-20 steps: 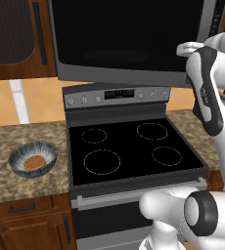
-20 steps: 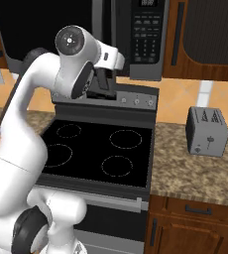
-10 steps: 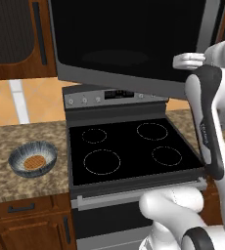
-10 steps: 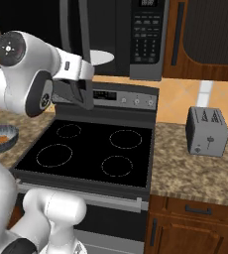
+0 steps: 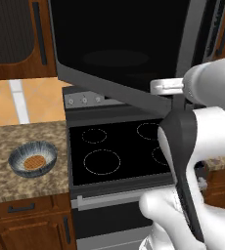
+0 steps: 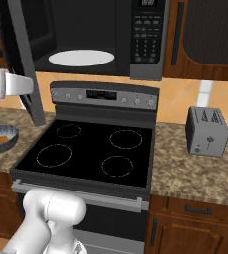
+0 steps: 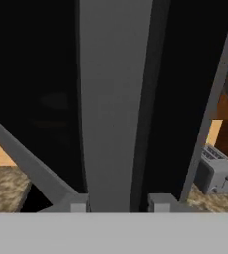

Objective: Open the microwave, place the bowl with waffle inside the microwave, then close the microwave door and turn it on.

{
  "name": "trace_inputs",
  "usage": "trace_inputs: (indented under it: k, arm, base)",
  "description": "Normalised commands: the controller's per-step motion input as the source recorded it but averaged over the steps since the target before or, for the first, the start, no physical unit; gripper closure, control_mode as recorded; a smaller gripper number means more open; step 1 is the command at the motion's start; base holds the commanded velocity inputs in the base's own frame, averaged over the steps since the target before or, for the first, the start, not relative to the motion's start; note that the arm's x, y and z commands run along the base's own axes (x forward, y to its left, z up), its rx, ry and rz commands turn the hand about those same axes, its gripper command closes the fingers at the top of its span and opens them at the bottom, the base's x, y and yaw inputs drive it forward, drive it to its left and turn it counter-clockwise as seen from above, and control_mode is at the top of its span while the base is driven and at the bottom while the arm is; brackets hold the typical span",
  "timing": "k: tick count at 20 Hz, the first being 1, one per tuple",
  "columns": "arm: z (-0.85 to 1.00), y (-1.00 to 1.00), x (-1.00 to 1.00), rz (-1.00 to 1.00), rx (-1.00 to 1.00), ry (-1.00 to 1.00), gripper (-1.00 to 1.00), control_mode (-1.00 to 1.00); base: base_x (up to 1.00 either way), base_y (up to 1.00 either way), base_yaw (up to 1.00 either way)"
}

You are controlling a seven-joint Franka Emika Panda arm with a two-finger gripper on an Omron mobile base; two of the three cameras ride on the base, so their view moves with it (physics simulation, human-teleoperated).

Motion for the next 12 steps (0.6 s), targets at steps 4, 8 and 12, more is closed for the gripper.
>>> trace_inputs:
  k: [4,8,12]
  arm:
    - [0.02,0.17,-1.00,-0.21,-0.01,0.00,-1.00,-1.00]
    - [0.00,-0.23,-1.00,-0.28,0.00,0.00,-1.00,-1.00]
    - [0.09,-0.91,-0.77,-0.23,0.10,0.12,-1.00,-1.00]
  base:
    - [0.00,0.00,0.00]
    - [0.00,0.00,0.00]
    - [0.00,0.00,0.00]
